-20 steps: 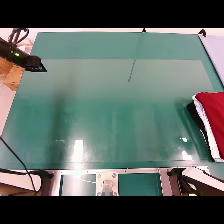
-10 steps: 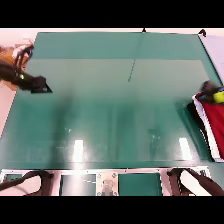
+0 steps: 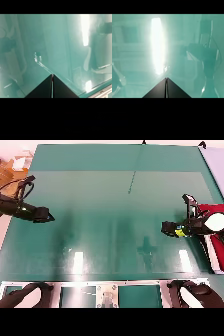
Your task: Fold the shirts.
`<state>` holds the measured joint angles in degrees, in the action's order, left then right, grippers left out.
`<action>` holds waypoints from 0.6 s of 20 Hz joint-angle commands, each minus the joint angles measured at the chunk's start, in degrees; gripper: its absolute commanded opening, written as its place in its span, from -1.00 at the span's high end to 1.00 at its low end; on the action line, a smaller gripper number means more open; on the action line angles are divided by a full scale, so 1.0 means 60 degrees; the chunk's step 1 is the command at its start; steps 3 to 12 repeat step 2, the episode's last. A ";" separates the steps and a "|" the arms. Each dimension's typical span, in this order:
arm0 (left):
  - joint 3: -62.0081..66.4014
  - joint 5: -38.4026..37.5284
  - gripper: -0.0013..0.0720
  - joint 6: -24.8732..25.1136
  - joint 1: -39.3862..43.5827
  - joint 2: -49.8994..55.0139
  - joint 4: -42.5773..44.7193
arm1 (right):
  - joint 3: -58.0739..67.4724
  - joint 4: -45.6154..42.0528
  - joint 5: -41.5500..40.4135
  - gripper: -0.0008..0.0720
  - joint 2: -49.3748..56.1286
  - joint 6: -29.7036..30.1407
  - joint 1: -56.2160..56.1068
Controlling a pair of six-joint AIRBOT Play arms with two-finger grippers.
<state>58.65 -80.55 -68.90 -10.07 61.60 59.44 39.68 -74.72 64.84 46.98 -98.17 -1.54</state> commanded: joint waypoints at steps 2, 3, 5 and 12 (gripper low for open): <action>-0.0102 0.0036 0.91 -0.0011 0.0004 -0.0095 -0.0011 | -0.0146 0.0025 -0.0131 0.93 -0.0051 0.0011 -0.0189; -0.0102 0.0036 0.91 -0.0011 0.0004 -0.0095 -0.0011 | -0.0146 0.0025 -0.0131 0.93 -0.0051 0.0011 -0.0189; -0.0102 0.0036 0.91 -0.0011 0.0004 -0.0095 -0.0011 | -0.0146 0.0025 -0.0131 0.93 -0.0051 0.0011 -0.0189; -0.0102 0.0036 0.91 -0.0011 0.0004 -0.0095 -0.0011 | -0.0146 0.0025 -0.0131 0.93 -0.0051 0.0011 -0.0189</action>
